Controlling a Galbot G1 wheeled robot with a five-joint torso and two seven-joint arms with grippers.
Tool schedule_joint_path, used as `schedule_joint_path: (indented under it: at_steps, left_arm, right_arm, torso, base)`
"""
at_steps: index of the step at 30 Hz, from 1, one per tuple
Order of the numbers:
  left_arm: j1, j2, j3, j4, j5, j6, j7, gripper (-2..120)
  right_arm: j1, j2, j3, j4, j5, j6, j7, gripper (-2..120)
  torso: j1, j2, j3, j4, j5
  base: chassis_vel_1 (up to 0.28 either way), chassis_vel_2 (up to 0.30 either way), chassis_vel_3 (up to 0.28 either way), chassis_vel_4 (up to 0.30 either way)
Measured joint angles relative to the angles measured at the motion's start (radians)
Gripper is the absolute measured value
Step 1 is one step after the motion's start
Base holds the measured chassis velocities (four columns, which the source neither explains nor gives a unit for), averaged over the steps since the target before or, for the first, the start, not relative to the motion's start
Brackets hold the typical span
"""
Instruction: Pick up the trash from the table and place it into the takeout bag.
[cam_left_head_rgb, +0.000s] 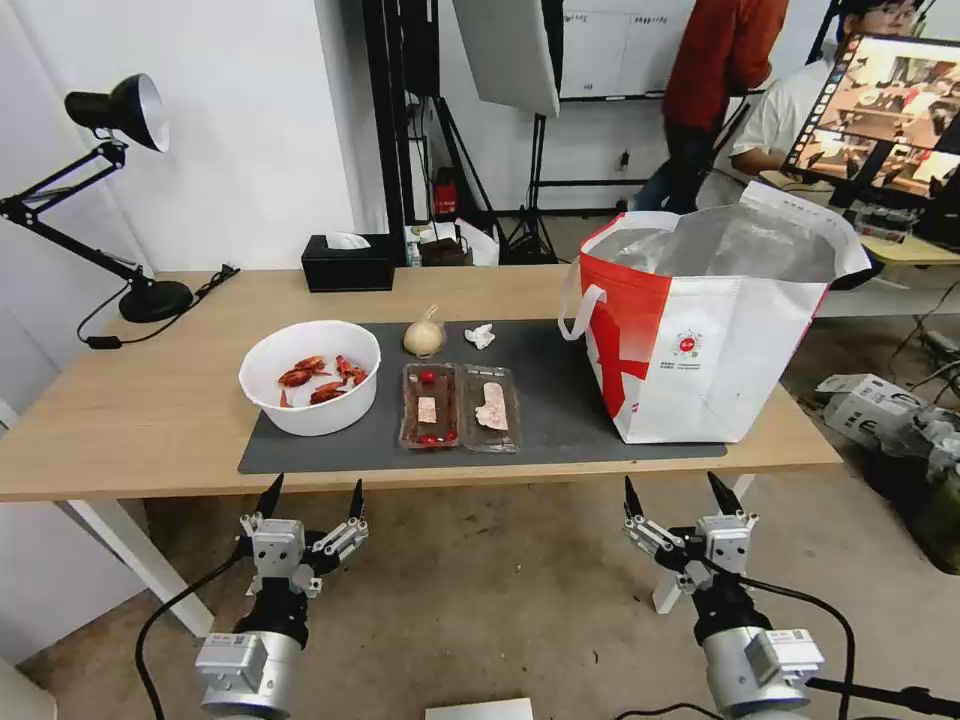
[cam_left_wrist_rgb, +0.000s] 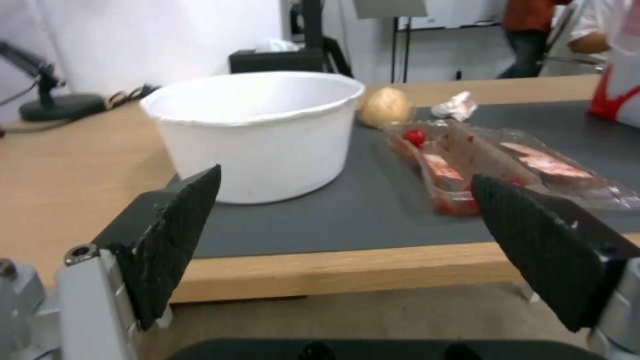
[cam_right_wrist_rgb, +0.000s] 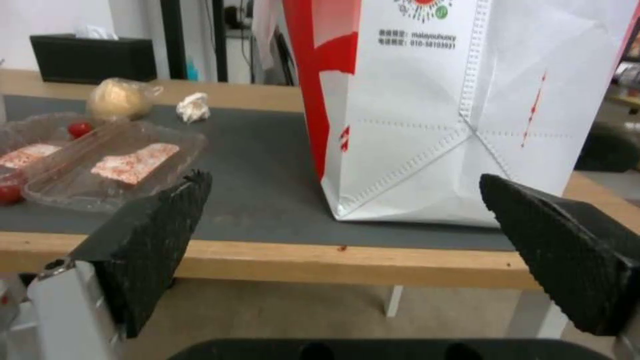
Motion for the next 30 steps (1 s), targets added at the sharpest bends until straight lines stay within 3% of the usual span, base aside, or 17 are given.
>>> schedule_joint_path:
  at_steps: [4,6,8,9,10,12,14,18,22,30]
  left_arm:
    - [-0.005,-0.003,-0.014,-0.02,-0.045,0.054,-0.014,100]
    - [-0.014,-0.009,-0.04,-0.057,-0.128,0.153,-0.039,100]
    - [-0.015,-0.01,-0.042,-0.059,-0.133,0.16,-0.04,100]
    - [-0.02,-0.013,-0.056,-0.08,-0.178,0.214,-0.054,100]
    - [-0.02,-0.013,-0.056,-0.08,-0.178,0.214,-0.054,100]
    - [-0.03,-0.019,-0.083,-0.118,-0.263,0.316,-0.08,100]
    - [-0.03,-0.02,-0.085,-0.12,-0.268,0.322,-0.081,100]
    - [-0.044,-0.029,-0.125,-0.175,-0.396,0.47,-0.119,100]
    - [-0.04,-0.041,-0.143,-0.185,-0.459,0.432,-0.107,100]
    - [-0.039,-0.041,-0.143,-0.185,-0.465,0.419,-0.101,100]
  right_arm:
    - [0.004,-0.03,0.015,0.02,0.042,-0.056,-0.001,100]
    - [0.011,-0.08,0.04,0.053,0.113,-0.151,-0.004,100]
    - [0.011,-0.084,0.042,0.055,0.118,-0.157,-0.004,100]
    - [0.015,-0.111,0.054,0.07,0.149,-0.198,-0.006,100]
    - [0.015,-0.111,0.054,0.07,0.149,-0.198,-0.006,100]
    - [0.02,-0.149,0.07,0.095,0.204,-0.251,-0.008,100]
    - [0.021,-0.153,0.072,0.098,0.21,-0.256,-0.008,100]
    - [0.04,-0.258,0.122,0.167,0.366,-0.4,-0.019,100]
    - [0.051,-0.318,0.147,0.175,0.457,-0.474,-0.024,100]
    - [0.055,-0.319,0.137,0.176,0.487,-0.455,-0.023,100]
  torso:
    - [0.0,0.0,0.0,0.0,0.0]
    - [0.0,0.0,0.0,0.0,0.0]
    - [0.0,0.0,0.0,0.0,0.0]
    - [0.0,0.0,0.0,0.0002,-0.0003]
    - [0.0,0.0,0.0,0.0002,-0.0003]
    - [0.0,0.0,0.0,0.0,0.0001]
    - [0.0,0.0,0.0,0.0,0.0]
    - [0.0,0.0,0.0,0.0001,0.0]
    - [0.0,0.0,0.0,0.0003,-0.0001]
    - [0.0,0.0,0.0,0.0001,0.0]
  base:
    - [0.0,0.0,0.0,0.0]
    - [0.0,0.0,0.0,0.0]
    - [0.0,0.0,0.0,0.0]
    - [0.0,0.0,0.0,0.0]
    - [0.0,0.0,0.0,0.0]
    - [0.0,0.0,0.0,0.0]
    - [0.0,0.0,0.0,0.0]
    - [0.0,0.0,0.0,0.0]
    - [0.0,0.0,0.0,0.0]
    - [0.0,0.0,0.0,0.0]
